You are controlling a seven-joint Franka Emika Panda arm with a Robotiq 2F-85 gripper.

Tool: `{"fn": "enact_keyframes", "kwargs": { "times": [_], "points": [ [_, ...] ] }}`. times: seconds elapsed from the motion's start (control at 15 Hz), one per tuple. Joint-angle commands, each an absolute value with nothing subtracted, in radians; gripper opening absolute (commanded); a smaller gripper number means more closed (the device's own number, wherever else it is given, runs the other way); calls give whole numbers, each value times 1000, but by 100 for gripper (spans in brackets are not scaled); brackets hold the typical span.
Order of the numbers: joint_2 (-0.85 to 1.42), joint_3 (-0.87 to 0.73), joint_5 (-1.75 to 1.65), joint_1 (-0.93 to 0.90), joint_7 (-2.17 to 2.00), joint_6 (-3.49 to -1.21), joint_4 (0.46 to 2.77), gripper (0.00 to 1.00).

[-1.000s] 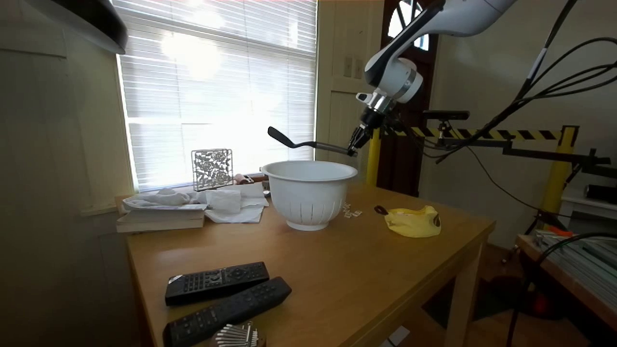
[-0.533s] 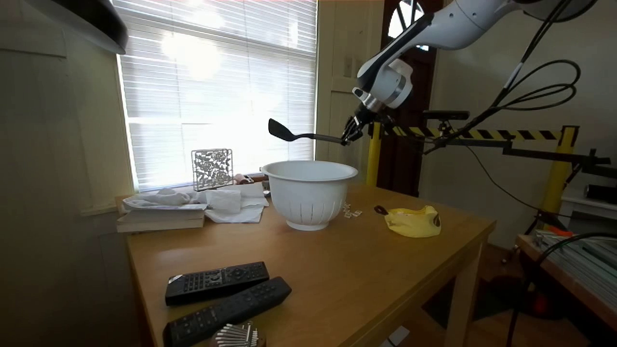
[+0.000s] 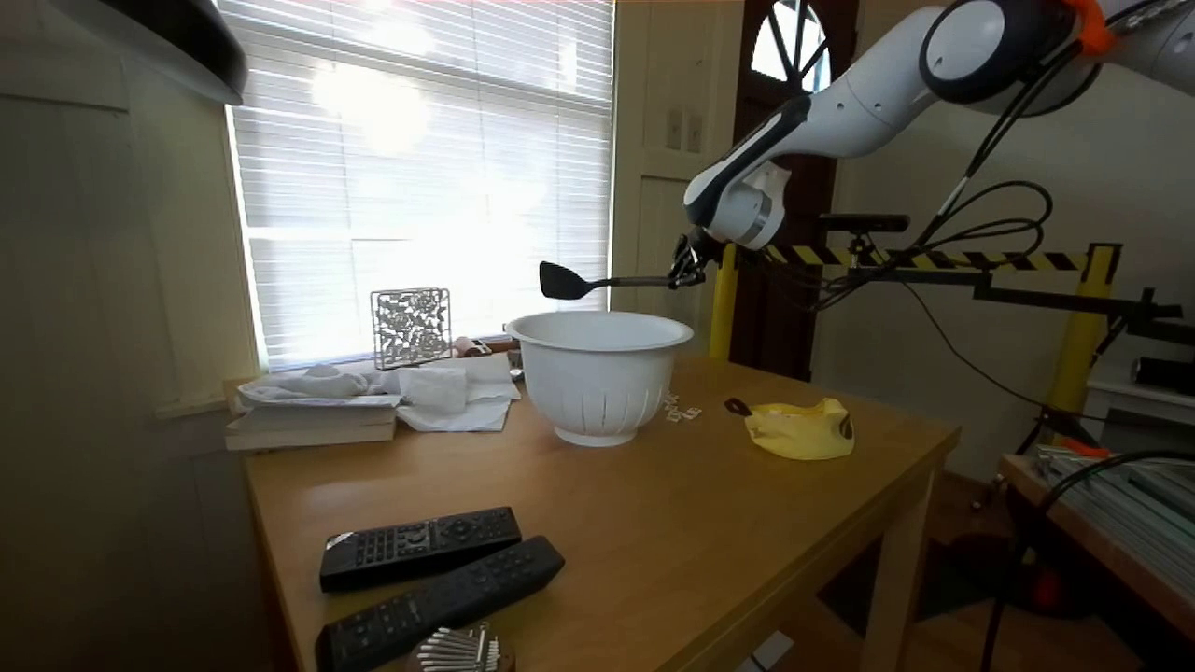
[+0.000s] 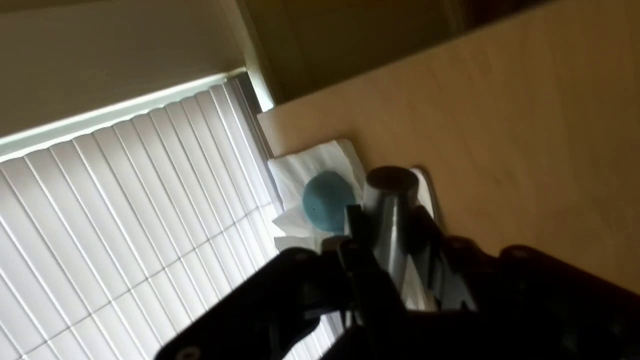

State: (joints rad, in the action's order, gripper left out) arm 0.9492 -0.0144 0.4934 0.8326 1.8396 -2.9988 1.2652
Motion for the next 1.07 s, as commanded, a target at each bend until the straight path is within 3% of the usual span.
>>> {"fn": "enact_keyframes", "kwargs": {
  "times": [0.0, 0.4, 0.47, 0.73, 0.8, 1.0],
  "points": [
    [1060, -155, 452, 772, 1771, -3032, 1135, 6],
    [1098, -177, 481, 754, 1797, -3018, 1104, 6],
    [1071, -187, 488, 751, 1791, -3015, 1158, 26],
    [1075, -181, 488, 745, 1792, -3015, 1149, 26],
    [1075, -181, 488, 745, 1792, -3015, 1148, 6],
    [1153, -265, 483, 721, 1734, -3079, 1095, 6]
  ]
}}
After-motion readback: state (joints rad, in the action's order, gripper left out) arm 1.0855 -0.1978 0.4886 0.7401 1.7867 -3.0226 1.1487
